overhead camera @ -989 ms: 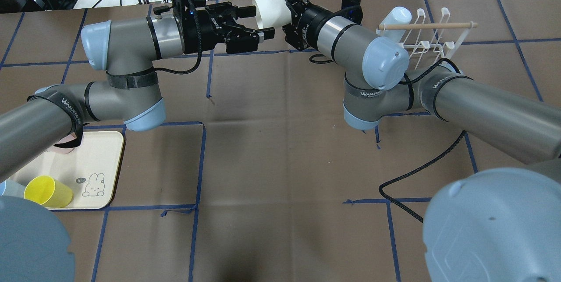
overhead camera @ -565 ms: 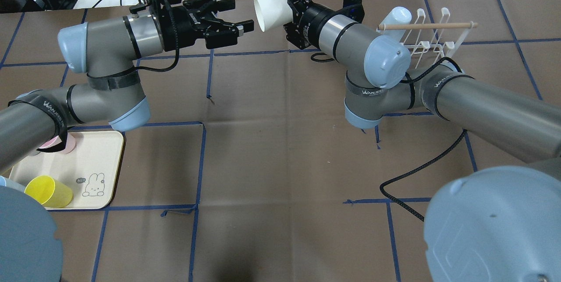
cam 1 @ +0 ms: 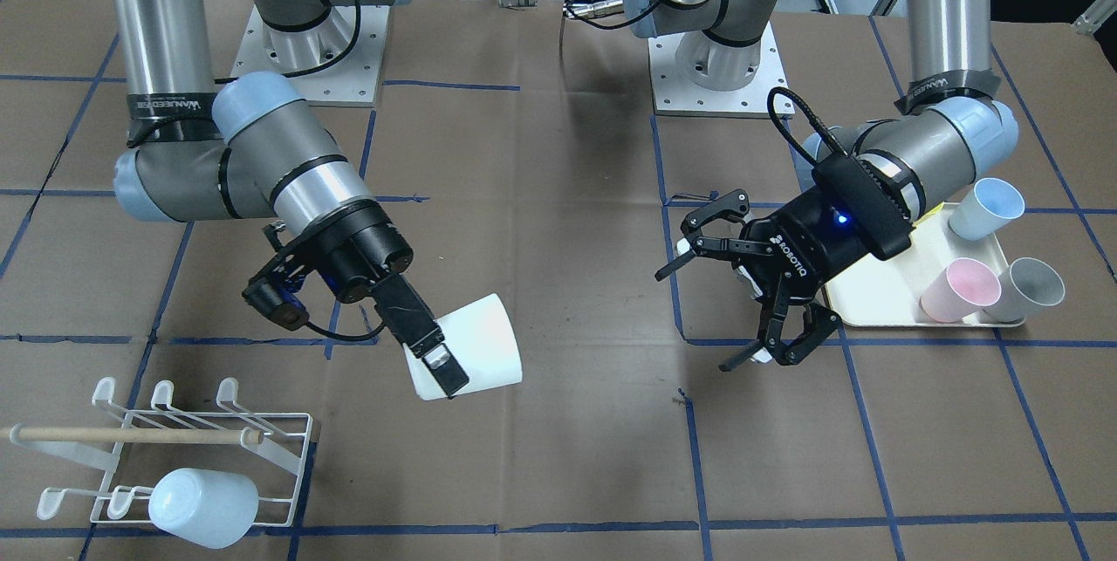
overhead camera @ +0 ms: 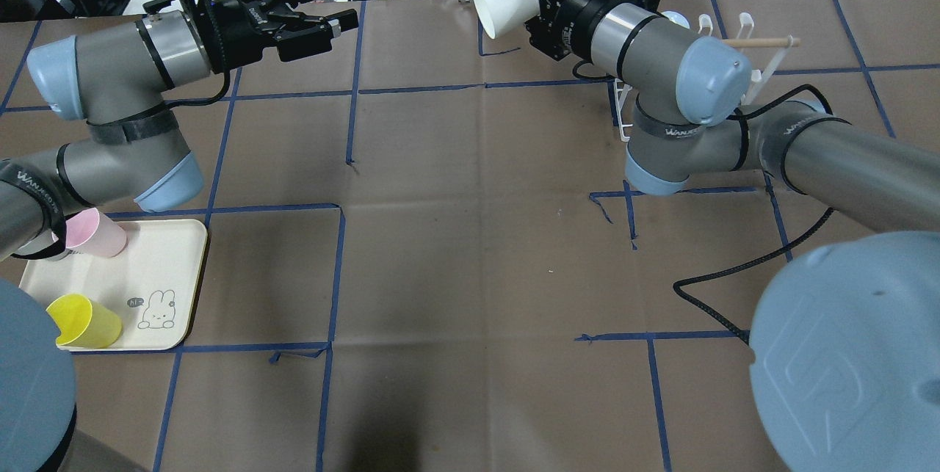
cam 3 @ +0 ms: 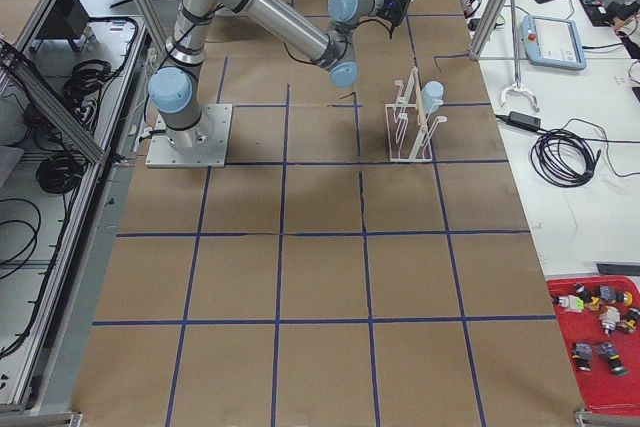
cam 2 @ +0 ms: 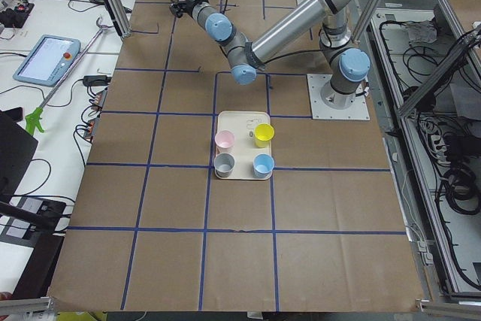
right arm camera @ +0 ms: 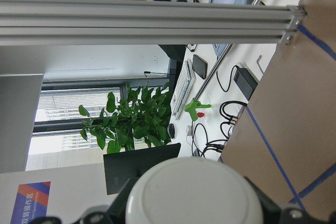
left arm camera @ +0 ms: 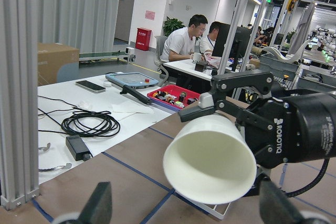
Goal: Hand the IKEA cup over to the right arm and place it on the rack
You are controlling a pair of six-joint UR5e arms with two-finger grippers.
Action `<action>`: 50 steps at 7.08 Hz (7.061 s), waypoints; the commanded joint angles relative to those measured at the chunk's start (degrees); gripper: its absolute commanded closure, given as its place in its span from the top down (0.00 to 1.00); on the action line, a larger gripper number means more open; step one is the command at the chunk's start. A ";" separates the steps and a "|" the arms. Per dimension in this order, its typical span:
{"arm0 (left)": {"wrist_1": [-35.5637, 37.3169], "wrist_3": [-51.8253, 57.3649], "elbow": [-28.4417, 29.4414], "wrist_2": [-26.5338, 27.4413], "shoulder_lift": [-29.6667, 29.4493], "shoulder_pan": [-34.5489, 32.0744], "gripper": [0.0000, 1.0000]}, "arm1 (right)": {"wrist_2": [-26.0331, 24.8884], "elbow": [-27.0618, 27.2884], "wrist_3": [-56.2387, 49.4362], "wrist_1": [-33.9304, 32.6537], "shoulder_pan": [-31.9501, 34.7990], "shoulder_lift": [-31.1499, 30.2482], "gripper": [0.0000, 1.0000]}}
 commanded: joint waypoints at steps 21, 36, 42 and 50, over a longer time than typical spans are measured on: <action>-85.62 -17.20 16.61 66.21 19.93 -14.44 1.00 | -13.31 -1.96 -82.75 1.32 -22.06 8.62 0.27; -85.79 -20.81 16.52 65.69 20.19 -14.44 1.00 | -14.85 -2.91 -72.20 62.03 -6.27 -21.16 1.00; -85.79 -20.81 16.43 65.86 20.19 -14.44 1.00 | -33.85 -9.07 -73.52 119.39 -2.64 -32.05 1.00; -85.88 -20.81 16.43 65.86 20.19 -14.44 1.00 | -34.76 -8.72 -70.19 119.99 -1.58 -36.65 1.00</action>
